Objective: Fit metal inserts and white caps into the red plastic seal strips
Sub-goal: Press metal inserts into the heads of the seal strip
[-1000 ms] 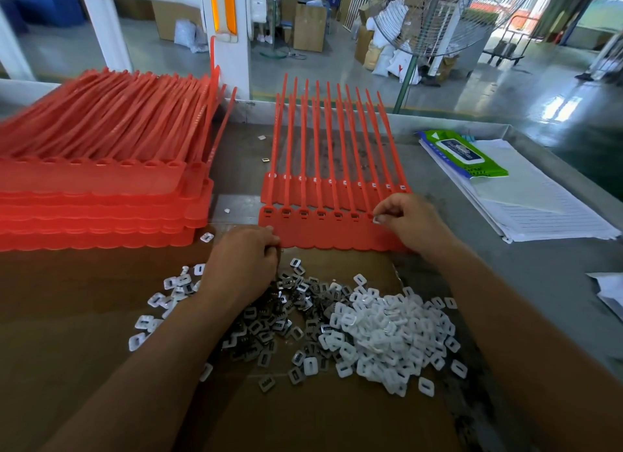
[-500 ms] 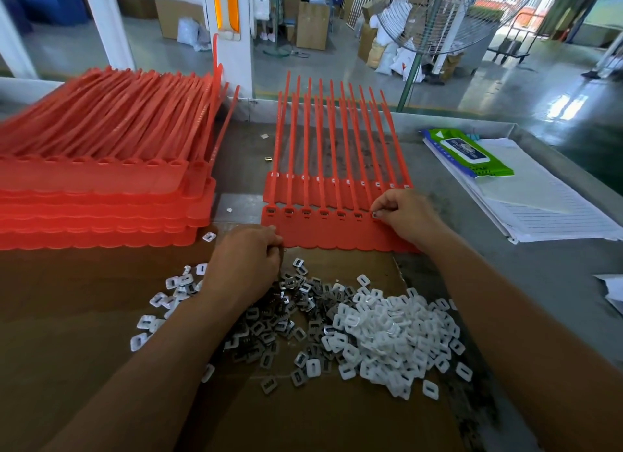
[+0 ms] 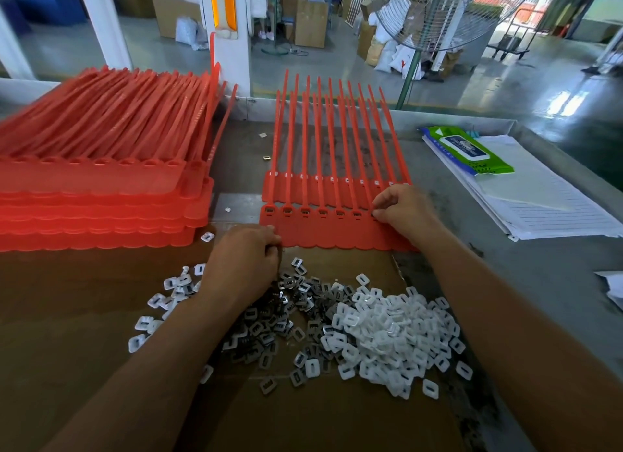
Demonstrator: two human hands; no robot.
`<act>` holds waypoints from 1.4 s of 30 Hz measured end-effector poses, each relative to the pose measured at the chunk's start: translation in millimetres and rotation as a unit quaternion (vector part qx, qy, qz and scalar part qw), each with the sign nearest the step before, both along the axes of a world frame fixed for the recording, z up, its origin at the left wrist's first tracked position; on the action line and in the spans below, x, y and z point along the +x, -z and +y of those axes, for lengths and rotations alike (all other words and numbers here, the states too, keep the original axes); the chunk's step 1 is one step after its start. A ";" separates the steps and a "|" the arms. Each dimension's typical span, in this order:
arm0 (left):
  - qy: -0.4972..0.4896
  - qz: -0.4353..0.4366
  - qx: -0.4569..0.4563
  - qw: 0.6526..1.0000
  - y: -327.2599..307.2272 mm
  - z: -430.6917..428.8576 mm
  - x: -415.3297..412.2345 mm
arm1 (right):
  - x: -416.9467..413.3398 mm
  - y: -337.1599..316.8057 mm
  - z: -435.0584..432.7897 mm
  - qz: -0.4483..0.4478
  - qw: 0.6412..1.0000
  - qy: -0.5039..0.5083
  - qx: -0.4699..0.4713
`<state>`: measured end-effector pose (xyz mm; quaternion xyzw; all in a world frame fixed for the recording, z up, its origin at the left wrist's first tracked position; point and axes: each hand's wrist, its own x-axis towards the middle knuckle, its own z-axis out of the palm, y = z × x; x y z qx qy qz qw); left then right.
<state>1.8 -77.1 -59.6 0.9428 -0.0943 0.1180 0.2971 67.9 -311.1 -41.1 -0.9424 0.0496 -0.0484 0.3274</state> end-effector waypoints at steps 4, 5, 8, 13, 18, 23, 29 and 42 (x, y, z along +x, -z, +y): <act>-0.003 0.001 0.002 1.000 0.3 -0.5 0.3 | 3.7 -0.3 1.3 0.016 0.999 0.030 0.011; -0.004 0.001 0.002 1.000 0.3 -0.5 0.0 | 4.3 -0.3 1.6 0.017 0.999 0.032 0.008; -0.003 0.003 0.002 1.000 0.5 0.1 -0.3 | 3.9 0.4 1.3 0.024 0.999 0.029 0.008; -0.005 0.005 0.003 1.000 1.0 -0.4 0.6 | -1.7 -2.1 -4.5 0.020 0.999 0.005 0.043; -0.005 0.004 0.004 1.000 0.9 -0.6 0.2 | -9.4 -5.9 -7.1 0.007 0.999 -0.003 0.045; -0.005 0.006 0.005 1.000 0.5 -0.7 -0.1 | -25.4 -14.8 4.1 -0.031 0.997 -0.059 -0.034; -0.005 0.005 0.008 1.000 -0.2 -0.7 -0.3 | -52.0 -29.0 39.2 -0.002 0.973 -0.227 -0.041; -0.003 0.007 0.017 1.000 -0.9 -0.6 0.0 | -62.8 -17.1 83.5 0.016 0.937 -0.315 -0.148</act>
